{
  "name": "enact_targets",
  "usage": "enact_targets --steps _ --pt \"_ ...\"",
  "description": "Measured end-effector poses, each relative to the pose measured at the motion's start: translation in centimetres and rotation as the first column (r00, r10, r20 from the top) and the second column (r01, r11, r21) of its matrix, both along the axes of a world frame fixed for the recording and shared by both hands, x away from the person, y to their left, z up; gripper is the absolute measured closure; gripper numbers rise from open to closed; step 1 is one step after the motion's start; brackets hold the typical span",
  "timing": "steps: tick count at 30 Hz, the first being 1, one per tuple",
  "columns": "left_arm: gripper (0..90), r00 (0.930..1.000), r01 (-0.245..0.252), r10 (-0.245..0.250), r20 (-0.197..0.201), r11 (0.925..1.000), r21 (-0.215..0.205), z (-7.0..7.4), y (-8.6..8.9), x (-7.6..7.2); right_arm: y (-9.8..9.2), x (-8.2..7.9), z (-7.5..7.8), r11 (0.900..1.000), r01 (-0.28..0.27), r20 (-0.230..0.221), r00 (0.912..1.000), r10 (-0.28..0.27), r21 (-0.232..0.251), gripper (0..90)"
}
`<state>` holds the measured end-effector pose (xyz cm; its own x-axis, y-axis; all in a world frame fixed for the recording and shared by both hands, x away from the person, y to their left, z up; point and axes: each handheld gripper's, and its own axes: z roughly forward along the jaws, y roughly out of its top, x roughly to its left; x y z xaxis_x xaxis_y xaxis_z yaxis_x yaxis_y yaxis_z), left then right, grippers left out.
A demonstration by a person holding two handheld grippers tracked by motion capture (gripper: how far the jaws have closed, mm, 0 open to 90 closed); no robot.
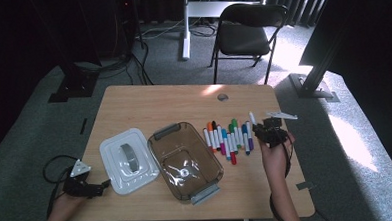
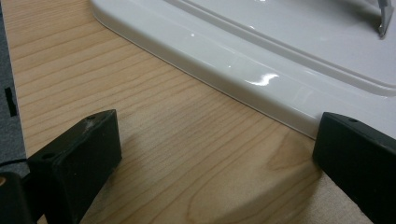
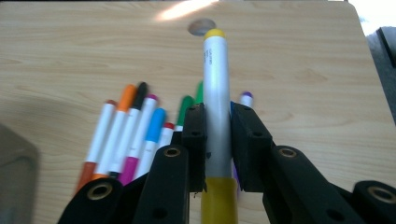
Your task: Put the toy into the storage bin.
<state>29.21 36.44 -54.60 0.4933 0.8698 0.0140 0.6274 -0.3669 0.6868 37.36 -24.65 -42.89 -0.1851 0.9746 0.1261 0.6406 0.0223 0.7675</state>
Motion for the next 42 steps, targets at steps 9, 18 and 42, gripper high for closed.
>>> enact_targets --steps 9,18,42 --pt "1.7 1.0 -0.001 0.001 0.001 1.0 -0.001 0.0 0.0 0.0 3.3 -1.0 2.3 0.997 -0.073 0.037 0.9968 0.071 0.04 76.5" --pt "1.7 1.0 0.0 0.0 0.001 1.0 0.002 0.0 0.0 0.0 6.8 -1.7 4.1 0.984 -0.164 0.063 0.9852 0.159 0.072 76.5" --pt "1.7 1.0 0.001 -0.001 0.001 1.0 0.001 0.0 0.0 0.0 18.4 -2.7 2.8 0.877 -0.474 -0.023 0.8787 0.477 0.074 76.5"
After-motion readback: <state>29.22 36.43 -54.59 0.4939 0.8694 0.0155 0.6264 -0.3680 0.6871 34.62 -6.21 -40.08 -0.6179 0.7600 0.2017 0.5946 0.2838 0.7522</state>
